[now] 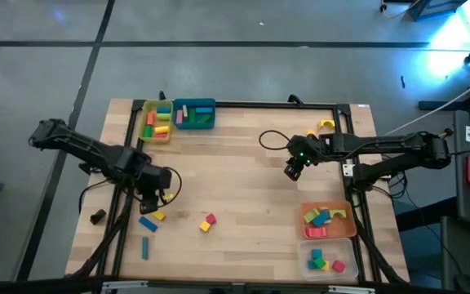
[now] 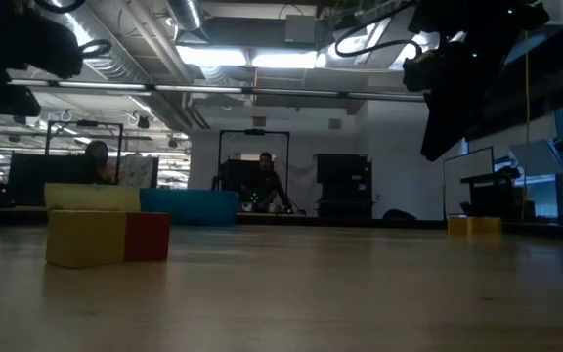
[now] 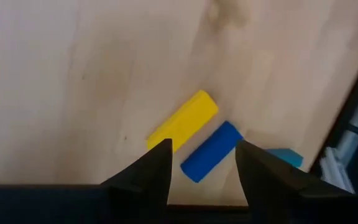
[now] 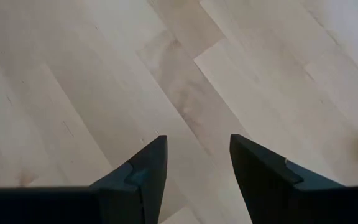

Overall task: Sort blocks by size
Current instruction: Put the yellow rectangular block into the blue bin, then put the yellow square block into the transparent bin

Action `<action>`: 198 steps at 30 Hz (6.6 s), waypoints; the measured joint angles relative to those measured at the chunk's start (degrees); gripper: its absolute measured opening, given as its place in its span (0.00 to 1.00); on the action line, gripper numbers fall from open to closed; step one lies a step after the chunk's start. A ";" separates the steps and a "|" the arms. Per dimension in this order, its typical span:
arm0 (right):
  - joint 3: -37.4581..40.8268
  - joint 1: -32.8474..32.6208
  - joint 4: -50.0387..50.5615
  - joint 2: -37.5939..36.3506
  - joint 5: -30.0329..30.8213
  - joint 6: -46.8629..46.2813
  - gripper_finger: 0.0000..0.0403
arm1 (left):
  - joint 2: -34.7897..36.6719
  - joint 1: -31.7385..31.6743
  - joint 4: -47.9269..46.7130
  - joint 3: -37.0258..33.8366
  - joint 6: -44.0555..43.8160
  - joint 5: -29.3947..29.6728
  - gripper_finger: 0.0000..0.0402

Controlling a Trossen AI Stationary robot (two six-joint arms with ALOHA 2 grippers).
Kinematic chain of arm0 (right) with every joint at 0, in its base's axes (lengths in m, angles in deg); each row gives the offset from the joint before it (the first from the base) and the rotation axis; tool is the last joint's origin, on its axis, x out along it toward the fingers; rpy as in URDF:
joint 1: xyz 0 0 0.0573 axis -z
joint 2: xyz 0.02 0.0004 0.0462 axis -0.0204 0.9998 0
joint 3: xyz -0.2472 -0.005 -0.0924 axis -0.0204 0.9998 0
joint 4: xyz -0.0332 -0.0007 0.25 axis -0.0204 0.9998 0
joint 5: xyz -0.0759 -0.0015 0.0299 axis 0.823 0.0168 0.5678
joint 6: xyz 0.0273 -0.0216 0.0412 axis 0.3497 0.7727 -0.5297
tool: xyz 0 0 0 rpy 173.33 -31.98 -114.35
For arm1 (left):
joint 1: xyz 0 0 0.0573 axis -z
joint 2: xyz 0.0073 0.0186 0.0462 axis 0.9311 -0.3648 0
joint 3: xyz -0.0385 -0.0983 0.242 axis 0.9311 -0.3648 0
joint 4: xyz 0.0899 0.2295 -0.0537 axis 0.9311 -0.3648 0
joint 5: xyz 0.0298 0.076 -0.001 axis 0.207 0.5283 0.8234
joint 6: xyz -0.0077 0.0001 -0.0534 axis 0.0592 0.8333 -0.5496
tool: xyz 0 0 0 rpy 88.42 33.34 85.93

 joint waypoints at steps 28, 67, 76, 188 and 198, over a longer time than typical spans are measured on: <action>0.00 -0.02 0.24 0.00 -0.07 -0.04 0.43 | -24.26 17.42 5.14 -0.02 15.17 10.77 0.55; 0.02 -0.07 0.02 0.00 -2.61 -0.02 0.43 | -30.72 -6.25 13.15 13.81 22.23 34.12 0.21; 0.02 -0.02 0.02 0.01 -2.62 -0.02 0.43 | -30.69 -29.53 28.53 16.48 46.21 41.45 0.21; -20.44 24.73 20.38 23.39 -30.89 28.06 0.34 | -32.79 -46.32 47.95 16.39 50.28 26.86 0.50; -24.63 -0.54 25.07 23.37 -38.05 10.46 0.35 | -32.81 -42.59 47.93 16.39 49.40 26.88 0.50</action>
